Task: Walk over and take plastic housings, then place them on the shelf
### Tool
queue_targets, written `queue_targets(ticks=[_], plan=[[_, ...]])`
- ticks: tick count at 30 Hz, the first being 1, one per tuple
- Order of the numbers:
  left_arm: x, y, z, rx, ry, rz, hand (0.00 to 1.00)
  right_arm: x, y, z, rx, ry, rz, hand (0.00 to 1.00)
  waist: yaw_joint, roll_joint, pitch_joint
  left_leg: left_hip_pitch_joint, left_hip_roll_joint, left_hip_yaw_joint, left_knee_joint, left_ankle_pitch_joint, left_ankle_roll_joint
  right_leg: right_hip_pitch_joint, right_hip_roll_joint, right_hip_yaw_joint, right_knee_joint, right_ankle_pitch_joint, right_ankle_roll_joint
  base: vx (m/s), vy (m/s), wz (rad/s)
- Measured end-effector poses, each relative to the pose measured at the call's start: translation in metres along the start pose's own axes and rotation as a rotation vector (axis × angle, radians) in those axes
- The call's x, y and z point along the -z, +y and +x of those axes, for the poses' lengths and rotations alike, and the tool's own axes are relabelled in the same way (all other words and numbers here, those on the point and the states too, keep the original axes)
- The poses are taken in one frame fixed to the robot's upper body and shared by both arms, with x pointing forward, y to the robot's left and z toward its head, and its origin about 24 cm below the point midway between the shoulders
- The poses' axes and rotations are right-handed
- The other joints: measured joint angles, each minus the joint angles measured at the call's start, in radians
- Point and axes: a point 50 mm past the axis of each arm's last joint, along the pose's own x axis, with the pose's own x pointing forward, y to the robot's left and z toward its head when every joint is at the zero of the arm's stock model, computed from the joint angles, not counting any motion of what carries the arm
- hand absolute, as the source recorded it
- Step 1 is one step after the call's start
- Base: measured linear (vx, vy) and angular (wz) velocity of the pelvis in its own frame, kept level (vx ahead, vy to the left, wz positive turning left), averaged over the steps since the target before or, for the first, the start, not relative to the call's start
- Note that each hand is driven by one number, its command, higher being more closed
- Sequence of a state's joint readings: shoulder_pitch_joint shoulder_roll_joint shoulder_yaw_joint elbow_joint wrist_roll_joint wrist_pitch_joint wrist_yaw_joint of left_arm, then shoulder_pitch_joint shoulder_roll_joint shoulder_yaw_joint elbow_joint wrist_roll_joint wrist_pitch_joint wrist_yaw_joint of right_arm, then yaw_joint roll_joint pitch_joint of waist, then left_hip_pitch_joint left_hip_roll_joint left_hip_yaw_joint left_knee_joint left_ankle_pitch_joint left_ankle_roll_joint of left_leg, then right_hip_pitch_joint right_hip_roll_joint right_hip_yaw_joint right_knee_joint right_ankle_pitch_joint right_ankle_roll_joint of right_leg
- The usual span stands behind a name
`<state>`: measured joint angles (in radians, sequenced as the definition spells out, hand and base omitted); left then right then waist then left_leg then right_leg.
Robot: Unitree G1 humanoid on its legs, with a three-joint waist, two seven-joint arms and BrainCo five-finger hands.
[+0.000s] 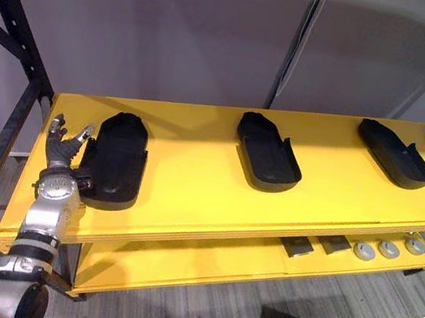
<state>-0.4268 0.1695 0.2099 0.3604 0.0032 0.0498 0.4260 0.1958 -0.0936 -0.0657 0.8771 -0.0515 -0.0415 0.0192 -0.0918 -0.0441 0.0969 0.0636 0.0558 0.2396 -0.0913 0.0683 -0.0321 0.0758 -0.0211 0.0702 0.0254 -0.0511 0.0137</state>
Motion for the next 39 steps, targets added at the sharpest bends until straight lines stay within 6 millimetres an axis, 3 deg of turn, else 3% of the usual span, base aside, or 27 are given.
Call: queue_targets(ticks=[3, 5, 6, 9, 16, 20, 24, 34, 39], plan=[[-0.006, 0.001, -0.012, 0.002, -0.045, -0.028, 0.00, -0.001, 0.000, 0.000, 0.000, -0.001, 0.000, 0.00, 0.003, 0.000, 0.001, 0.006, 0.001, 0.000, 0.001, 0.000, 0.000, 0.013, 0.001, -0.001, 0.000, 0.000, 0.000, 0.00, 0.000, 0.00], [-0.030, -0.003, -0.041, 0.058, -0.209, -0.065, 0.00, 0.002, -0.002, -0.001, 0.006, 0.004, -0.003, 0.00, 0.017, 0.001, 0.001, 0.011, 0.005, -0.002, 0.004, 0.000, 0.000, 0.017, -0.001, 0.003, 0.002, 0.000, 0.000, -0.04, 0.000, 0.01], [-0.032, -0.003, -0.044, 0.063, -0.221, -0.067, 1.00, 0.002, -0.002, -0.001, 0.006, 0.005, -0.004, 0.00, 0.020, 0.001, 0.001, 0.010, 0.006, -0.002, 0.003, 0.000, -0.001, 0.016, -0.001, 0.003, 0.002, 0.000, -0.001, -0.07, -0.008, 0.01], [-0.038, -0.005, -0.075, 0.134, -0.300, -0.099, 1.00, 0.004, -0.004, -0.002, 0.010, 0.008, -0.004, 0.00, 0.028, 0.007, 0.002, 0.012, 0.014, -0.001, -0.001, -0.008, -0.005, 0.010, 0.002, 0.005, 0.017, 0.000, -0.001, -0.08, -0.007, -0.03], [-0.007, 0.002, -0.127, 0.282, -0.205, -0.092, 1.00, 0.013, -0.006, -0.007, 0.033, 0.019, 0.004, 0.00, 0.064, 0.009, -0.001, 0.011, 0.014, 0.006, -0.001, -0.012, -0.003, -0.004, 0.000, 0.002, 0.026, 0.000, 0.001, -0.07, 0.006, -0.01], [0.002, 0.002, -0.137, 0.315, -0.166, -0.068, 1.00, 0.016, -0.005, -0.009, 0.037, 0.023, 0.007, 0.00, 0.084, 0.004, -0.006, 0.009, 0.013, 0.011, 0.000, -0.013, -0.003, -0.005, -0.002, 0.002, 0.024, 0.001, 0.003, 0.00, 0.000, 0.00], [0.011, 0.000, -0.145, 0.351, -0.126, -0.049, 1.00, 0.017, -0.003, -0.010, 0.040, 0.022, 0.013, 0.00, 0.086, -0.003, -0.011, 0.008, 0.013, 0.014, 0.000, -0.015, -0.004, 0.001, -0.003, 0.003, 0.024, 0.002, 0.005, 0.00, 0.000, 0.00], [0.050, -0.014, -0.148, 0.385, 0.036, 0.034, 1.00, 0.022, -0.002, -0.015, 0.052, 0.025, 0.024, 0.00, 0.086, -0.004, -0.049, 0.016, 0.016, 0.034, -0.001, -0.017, -0.007, 0.004, -0.001, 0.016, 0.028, -0.001, 0.011, -0.02, 0.000, -0.04], [0.059, -0.025, -0.144, 0.415, 0.066, 0.072, 1.00, 0.023, -0.002, -0.015, 0.057, 0.028, 0.025, 0.00, 0.084, -0.003, -0.057, 0.029, 0.015, 0.041, -0.001, -0.015, -0.004, 0.010, -0.001, 0.022, 0.033, -0.013, 0.028, -0.02, -0.003, -0.04]])
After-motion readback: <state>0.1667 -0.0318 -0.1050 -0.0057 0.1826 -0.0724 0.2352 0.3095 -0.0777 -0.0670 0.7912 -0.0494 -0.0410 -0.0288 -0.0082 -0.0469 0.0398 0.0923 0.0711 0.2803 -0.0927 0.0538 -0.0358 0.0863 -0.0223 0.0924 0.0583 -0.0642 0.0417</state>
